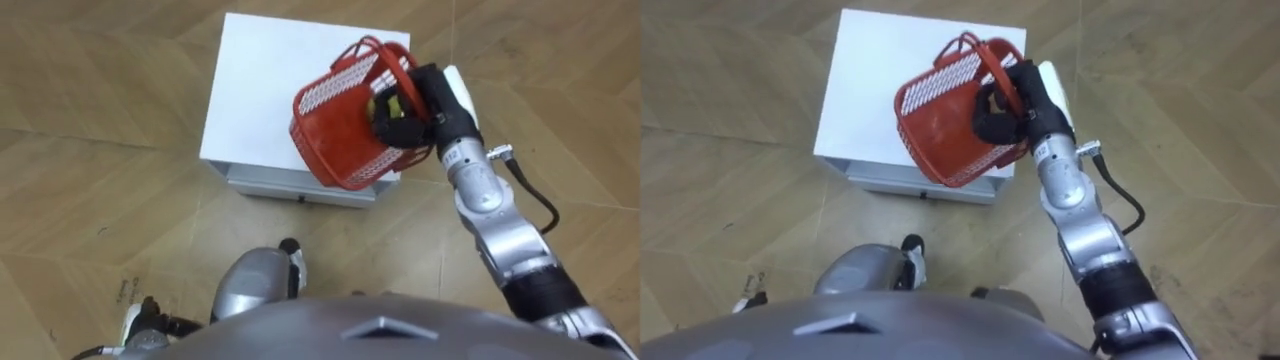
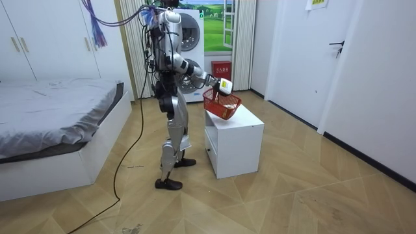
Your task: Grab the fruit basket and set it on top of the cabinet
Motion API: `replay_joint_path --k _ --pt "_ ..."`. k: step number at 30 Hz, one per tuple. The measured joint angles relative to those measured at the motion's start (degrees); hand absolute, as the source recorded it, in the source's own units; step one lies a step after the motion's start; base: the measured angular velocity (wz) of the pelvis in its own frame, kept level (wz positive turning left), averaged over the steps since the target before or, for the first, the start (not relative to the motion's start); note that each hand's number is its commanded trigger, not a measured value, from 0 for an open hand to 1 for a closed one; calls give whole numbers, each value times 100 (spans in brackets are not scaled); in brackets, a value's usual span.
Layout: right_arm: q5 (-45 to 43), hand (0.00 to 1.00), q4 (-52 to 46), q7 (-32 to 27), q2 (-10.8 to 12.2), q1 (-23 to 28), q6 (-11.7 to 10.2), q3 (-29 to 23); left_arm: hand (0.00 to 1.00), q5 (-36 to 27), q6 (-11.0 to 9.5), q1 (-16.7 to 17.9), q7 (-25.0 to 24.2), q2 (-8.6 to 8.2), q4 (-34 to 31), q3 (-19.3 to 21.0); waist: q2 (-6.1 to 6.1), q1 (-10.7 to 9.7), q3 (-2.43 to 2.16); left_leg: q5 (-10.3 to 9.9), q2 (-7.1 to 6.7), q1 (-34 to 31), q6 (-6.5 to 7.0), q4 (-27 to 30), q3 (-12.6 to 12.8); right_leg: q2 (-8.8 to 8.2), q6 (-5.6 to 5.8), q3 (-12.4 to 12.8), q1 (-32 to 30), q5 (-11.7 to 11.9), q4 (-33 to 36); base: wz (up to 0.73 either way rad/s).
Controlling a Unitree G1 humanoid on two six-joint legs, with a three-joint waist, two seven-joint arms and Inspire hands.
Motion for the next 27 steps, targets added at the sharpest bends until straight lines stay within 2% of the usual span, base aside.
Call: replay_joint_path --k 1,2,8,15,18,24,27 --pt "5 100 6 0 0 -1 29 9 0 0 25 -1 -5 8 -2 0 -40 14 16 29 0 -40 6 5 -14 -12 0 -37 -29 0 -2 11" --pt "9 100 23 0 0 -8 32 27 0 -1 30 -3 -9 13 -2 0 -77 21 4 33 -2 -106 11 16 -28 -16 0 -57 -78 0 -3 11" --pt "76 100 353 -38 -5 -339 32 155 0 -1 3 -160 -82 112 -3 4 -192 17 25 23 -17 -337 25 135 -140 -23 2 -207 -198 2 -9 10" --pt "247 100 620 -359 -18 -664 36 143 0 6 -1 -226 -134 197 -2 4 -179 29 32 1 -20 -615 40 243 -232 -5 7 -312 -363 8 -10 7" --pt "242 100 939 -500 -14 -921 28 90 0 69 -8 -222 -211 207 -9 9 -110 37 74 -5 -41 -689 48 293 -302 -14 8 -418 -384 9 -2 13" --pt "463 100 1371 -836 -18 -1209 31 -79 0 135 21 -220 -228 231 -5 -2 -95 88 65 34 -107 -902 73 289 -401 -57 11 -579 -577 7 39 10" --pt "583 100 1494 -1010 -18 -1334 35 -81 0 135 19 -227 -228 242 -18 -3 -95 125 65 31 -142 -943 86 302 -433 -104 20 -758 -589 5 50 8"
